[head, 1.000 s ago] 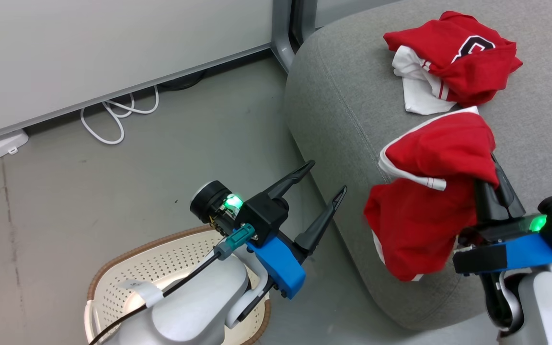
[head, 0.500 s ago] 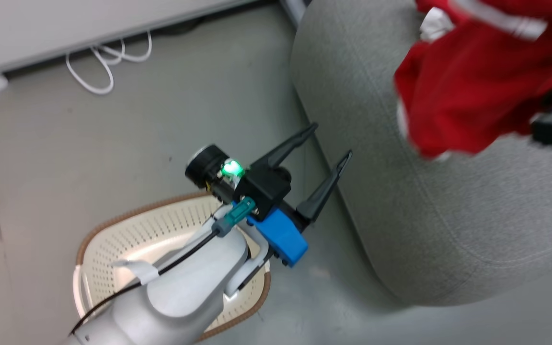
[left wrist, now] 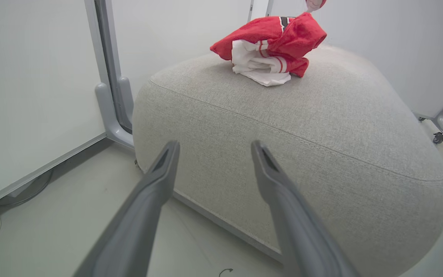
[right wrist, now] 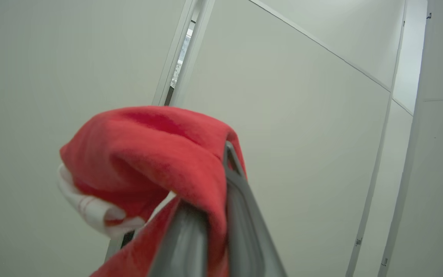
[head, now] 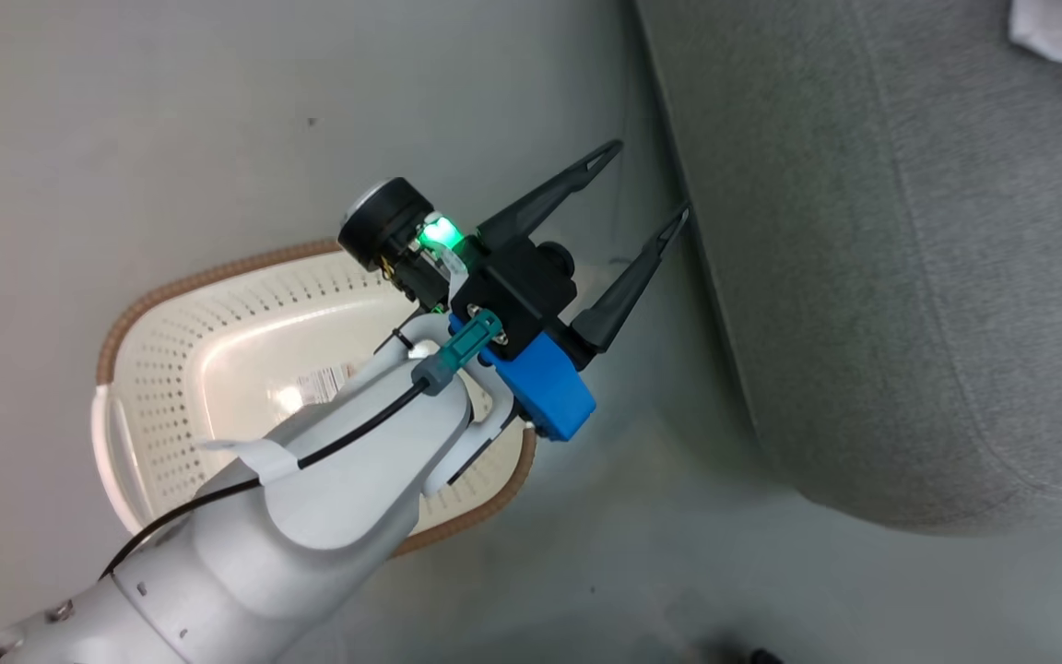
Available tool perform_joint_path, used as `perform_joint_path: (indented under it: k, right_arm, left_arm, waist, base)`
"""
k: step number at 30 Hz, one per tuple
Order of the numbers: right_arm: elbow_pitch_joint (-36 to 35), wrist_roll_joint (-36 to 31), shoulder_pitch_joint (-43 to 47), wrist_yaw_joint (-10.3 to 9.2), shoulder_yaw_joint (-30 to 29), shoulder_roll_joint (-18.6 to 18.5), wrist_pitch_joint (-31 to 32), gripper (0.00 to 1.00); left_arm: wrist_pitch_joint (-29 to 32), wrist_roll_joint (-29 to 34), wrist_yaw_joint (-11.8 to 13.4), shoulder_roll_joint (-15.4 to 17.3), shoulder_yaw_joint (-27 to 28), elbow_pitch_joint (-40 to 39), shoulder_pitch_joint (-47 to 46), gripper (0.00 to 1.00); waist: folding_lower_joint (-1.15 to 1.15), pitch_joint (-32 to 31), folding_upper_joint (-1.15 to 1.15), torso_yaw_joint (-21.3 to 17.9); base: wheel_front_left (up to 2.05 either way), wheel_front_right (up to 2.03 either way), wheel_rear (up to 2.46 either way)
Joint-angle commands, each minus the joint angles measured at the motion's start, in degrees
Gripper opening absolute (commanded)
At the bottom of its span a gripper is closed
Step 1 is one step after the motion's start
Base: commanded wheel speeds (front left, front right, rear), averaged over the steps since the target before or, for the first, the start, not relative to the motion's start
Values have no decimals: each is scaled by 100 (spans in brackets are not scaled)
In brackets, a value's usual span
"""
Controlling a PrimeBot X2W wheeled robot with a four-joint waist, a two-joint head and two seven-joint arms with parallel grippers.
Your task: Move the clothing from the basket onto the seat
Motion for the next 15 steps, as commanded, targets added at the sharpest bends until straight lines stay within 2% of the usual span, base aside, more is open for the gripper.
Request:
perform_joint_path:
  k: [1, 3, 9, 15]
  right_arm:
    - [343, 51, -330, 3, -82, -283, -2, 0]
    - [492, 91, -436, 3, -124, -377, -2, 0]
    - [1511, 60, -576, 3, -255, -681, -2, 0]
    - [2577, -78, -281, 3, -374, -501, -3, 0]
  left_arm:
    - [7, 40, -16, 26, 10, -10, -166, 100]
    - [11, 48, -21, 25, 7, -11, -195, 100]
    - [28, 95, -23, -24, -28, -25, -342, 100]
    - [38, 112, -27, 28, -17, -46, -507, 100]
  waist:
    - [-1, 389, 0, 67]
    - [-1, 452, 0, 76]
    - [-1, 755, 0, 146]
    - [-1, 948, 0, 190]
  base:
    - [0, 0, 0]
    - [0, 0, 0]
    - [0, 0, 0]
    - [0, 0, 0]
